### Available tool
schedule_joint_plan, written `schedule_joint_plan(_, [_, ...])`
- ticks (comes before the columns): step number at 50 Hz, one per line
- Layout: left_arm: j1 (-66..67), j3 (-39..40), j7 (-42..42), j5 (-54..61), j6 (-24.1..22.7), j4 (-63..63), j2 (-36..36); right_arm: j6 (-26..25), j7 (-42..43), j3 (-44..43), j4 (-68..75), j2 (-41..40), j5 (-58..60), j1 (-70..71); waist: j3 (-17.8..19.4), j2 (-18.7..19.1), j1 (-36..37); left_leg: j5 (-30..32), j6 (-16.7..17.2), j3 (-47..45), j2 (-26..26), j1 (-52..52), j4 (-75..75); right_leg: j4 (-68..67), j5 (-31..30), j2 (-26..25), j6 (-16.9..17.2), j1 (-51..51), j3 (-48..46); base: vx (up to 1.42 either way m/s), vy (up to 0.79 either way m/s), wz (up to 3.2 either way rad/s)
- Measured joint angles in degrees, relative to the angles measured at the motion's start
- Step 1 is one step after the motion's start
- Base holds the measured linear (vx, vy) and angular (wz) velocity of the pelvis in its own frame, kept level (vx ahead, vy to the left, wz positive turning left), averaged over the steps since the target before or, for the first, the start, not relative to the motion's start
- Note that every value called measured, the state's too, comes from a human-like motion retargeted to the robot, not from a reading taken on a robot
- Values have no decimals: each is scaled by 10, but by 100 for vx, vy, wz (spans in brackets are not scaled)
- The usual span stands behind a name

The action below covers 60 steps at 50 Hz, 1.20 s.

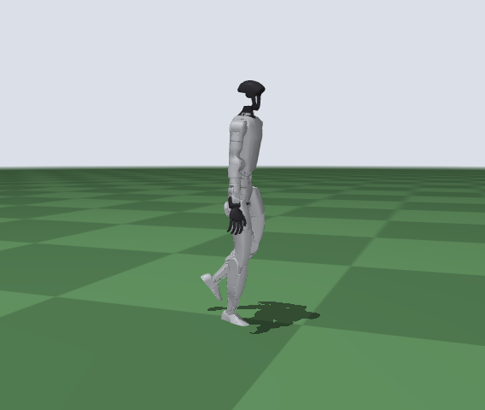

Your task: Walk run

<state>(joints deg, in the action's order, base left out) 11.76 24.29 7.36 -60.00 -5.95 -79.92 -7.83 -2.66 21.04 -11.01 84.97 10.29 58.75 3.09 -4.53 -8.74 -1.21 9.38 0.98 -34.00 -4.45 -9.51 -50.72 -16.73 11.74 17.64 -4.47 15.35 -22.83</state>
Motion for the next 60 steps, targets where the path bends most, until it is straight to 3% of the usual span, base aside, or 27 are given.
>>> schedule_joint_plan(2, [24,15,-12,-15,22,-36,7,6,19,13,-28,-1,-10,27,-5,12,20,-36,39,39,0,-73,30,52,-6,-35,6,-44,-12,95,-12,-49])
schedule_joint_plan(7, [54,35,45,-12,83,-130,-2,54,-16,26,-107,15,-43,85,-8,29,76,-123,-19,-30,-29,-169,227,122,16,-96,28,-141,-20,88,-4,-37])
schedule_joint_plan(12, [42,59,95,7,122,-157,-7,69,-35,32,-168,23,-48,129,1,43,99,-121,10,67,7,-265,414,142,51,-127,70,-216,-9,92,4,-33])
schedule_joint_plan(16, [20,59,83,16,110,-129,-8,55,-1,37,-139,7,-56,129,-7,47,106,-119,-35,90,11,-291,376,120,35,-129,129,-253,11,98,7,-25])
schedule_joint_plan(19, [-6,44,68,16,98,-101,-10,61,-38,46,-75,8,-36,99,-14,46,135,-95,-58,102,-5,-279,316,68,-58,-129,149,-268,48,115,11,-63])
schedule_joint_plan(22, [-40,34,65,37,86,-71,-16,64,-88,79,-18,12,52,57,-19,59,126,-164,-64,198,1,-252,270,-72,-244,-127,123,-228,62,108,0,-33])
schedule_joint_plan(23, [-51,23,67,49,82,-59,-20,53,-70,84,-1,14,75,45,-19,75,113,-180,-70,163,-21,-221,273,-131,-282,-135,104,-211,37,133,10,19])
schedule_joint_plan(25, [-80,-3,70,86,71,-40,-30,20,-12,97,29,14,92,30,-14,97,100,-202,-69,121,-56,-169,284,-242,-260,-128,76,-165,9,119,11,-12])
schedule_joint_plan(26, [-94,-7,67,104,67,-27,-37,7,23,99,42,10,92,22,-8,101,87,-209,-66,136,-48,-148,296,-288,-226,-120,74,-130,10,96,5,-31])
schedule_joint_plan(30, [-127,-17,28,170,57,54,-51,-13,148,80,107,2,104,-1,2,94,10,-208,-59,138,4,-48,392,-395,-124,-81,100,38,19,90,5,44])
schedule_joint_plan(33, [-151,-30,-9,226,12,117,-48,-13,182,71,124,10,121,-28,5,86,-22,-216,-51,142,42,13,444,-315,-71,-63,88,123,15,88,9,46])
schedule_joint_plan(36, [-180,-36,-20,259,-39,160,-45,-9,159,62,124,12,132,-57,13,74,-42,-238,-35,141,68,76,472,-161,-25,-52,39,178,5,87,-2,37])
schedule_joint_plan(38, [-197,-43,-9,266,-44,182,-43,-2,130,52,124,10,125,-68,21,71,-55,-256,-25,154,78,115,483,-31,-21,-66,13,195,11,88,-12,68])
schedule_joint_plan(40, [-209,-54,12,261,-39,195,-39,2,109,33,124,8,116,-75,20,74,-60,-277,-14,162,76,144,485,63,-24,-91,14,218,52,104,-18,65])
schedule_joint_plan(42, [-208,-63,30,244,-37,193,-35,1,98,20,124,7,101,-77,17,77,-60,-286,2,175,76,163,473,63,-12,-86,13,229,26,93,-14,34])
schedule_joint_plan(43, [-203,-67,37,232,-36,188,-33,-3,92,14,124,8,93,-73,15,78,-59,-280,11,178,78,172,466,39,-18,-87,-7,232,33,103,-15,25])
schedule_joint_plan(45, [-181,-66,48,193,-33,171,-28,-10,84,7,124,7,76,-64,4,74,-68,-243,30,176,85,190,447,-10,-62,-77,-30,233,37,122,-21,31])
schedule_joint_plan(47, [-149,-48,57,130,-26,146,-29,-12,78,5,124,0,58,-51,2,67,-83,-159,43,181,96,203,408,-54,-96,-56,-19,222,45,123,-24,48])
schedule_joint_plan(50, [-96,-34,4,48,-2,71,-18,-1,74,-5,116,-12,24,-39,-3,53,-96,38,23,156,82,168,257,-93,-50,-33,-13,176,108,124,-19,65])
schedule_joint_plan(52, [-82,-34,-23,29,21,-5,-24,5,66,-4,101,-15,-4,-29,-8,19,-75,75,-15,60,55,136,130,-81,-18,7,-13,125,83,113,-23,38])
schedule_joint_plan(55, [-79,-26,13,20,65,-85,-35,2,46,2,82,-14,-44,8,5,1,-59,-16,-30,40,-4,44,-28,-58,11,17,-6,58,55,83,-16,58])
schedule_joint_plan(58, [-58,10,63,17,90,-112,-33,-15,42,13,60,-17,-63,41,6,19,-19,-60,22,81,-15,-81,-56,26,5,-38,-3,-15,36,78,-13,-27])
schedule_joint_plan(60, [-43,25,73,26,89,-119,-32,-6,40,20,42,-11,-71,59,5,26,15,-90,39,84,-21,-142,-12,68,8,-67,-2,-53,28,74,-14,-41])
